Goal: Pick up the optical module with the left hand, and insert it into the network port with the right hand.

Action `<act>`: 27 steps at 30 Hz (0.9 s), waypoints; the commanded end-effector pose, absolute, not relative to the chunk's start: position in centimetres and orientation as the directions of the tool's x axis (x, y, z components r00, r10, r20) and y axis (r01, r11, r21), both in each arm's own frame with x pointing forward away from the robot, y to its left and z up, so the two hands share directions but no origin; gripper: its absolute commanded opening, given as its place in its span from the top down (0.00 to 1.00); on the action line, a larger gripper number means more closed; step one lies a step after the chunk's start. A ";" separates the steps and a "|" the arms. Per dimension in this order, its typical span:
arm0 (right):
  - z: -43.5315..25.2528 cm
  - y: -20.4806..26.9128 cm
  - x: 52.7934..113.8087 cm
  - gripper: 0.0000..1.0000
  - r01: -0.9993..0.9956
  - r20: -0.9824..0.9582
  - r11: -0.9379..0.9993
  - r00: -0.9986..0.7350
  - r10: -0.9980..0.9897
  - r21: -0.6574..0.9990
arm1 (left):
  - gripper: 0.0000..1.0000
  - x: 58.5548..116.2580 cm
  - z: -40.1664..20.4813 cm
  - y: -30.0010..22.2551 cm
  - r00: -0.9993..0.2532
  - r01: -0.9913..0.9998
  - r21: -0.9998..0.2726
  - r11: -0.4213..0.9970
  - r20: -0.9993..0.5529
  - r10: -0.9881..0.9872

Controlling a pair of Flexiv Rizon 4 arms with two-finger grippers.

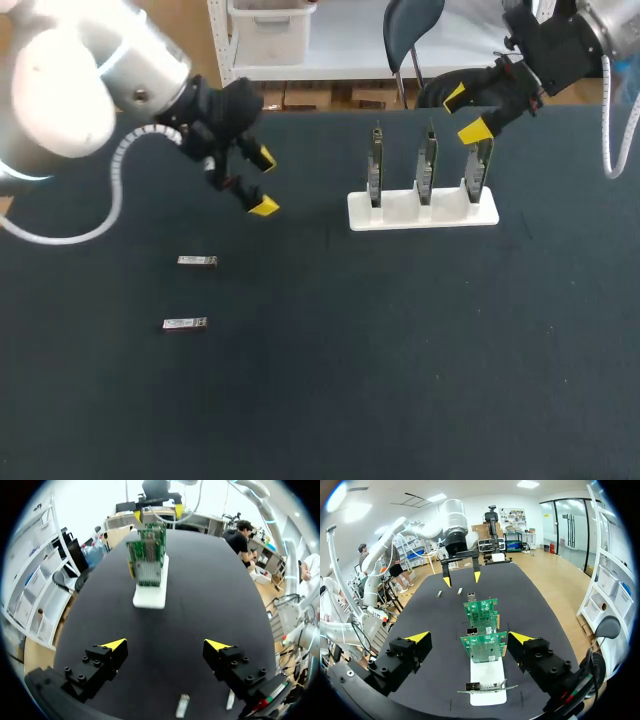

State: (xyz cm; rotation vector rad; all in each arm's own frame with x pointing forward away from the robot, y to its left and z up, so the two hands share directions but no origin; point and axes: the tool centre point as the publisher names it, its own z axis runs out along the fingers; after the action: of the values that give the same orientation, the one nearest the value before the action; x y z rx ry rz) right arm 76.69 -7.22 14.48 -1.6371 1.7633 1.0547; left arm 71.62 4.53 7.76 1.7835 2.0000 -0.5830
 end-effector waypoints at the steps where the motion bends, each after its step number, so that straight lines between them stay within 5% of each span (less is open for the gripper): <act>1: 14.5 -7.2 76.5 0.00 -0.981 -0.798 -0.024 -0.143 -0.585 0.193 | 0.00 69.0 8.2 7.3 -0.114 0.992 -0.010 0.127 -0.518 0.847; 27: 14.5 -7.2 76.5 0.00 -0.981 -0.798 -0.024 -0.143 -0.585 0.193 | 0.00 66.1 3.4 15.6 0.002 1.000 -0.016 -0.006 -0.228 0.974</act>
State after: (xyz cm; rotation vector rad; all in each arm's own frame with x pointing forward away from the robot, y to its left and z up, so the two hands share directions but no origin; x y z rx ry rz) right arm 76.69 -7.21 14.48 -1.6371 1.7634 1.0546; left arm 65.60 15.75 3.75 2.1029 2.0918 -0.2632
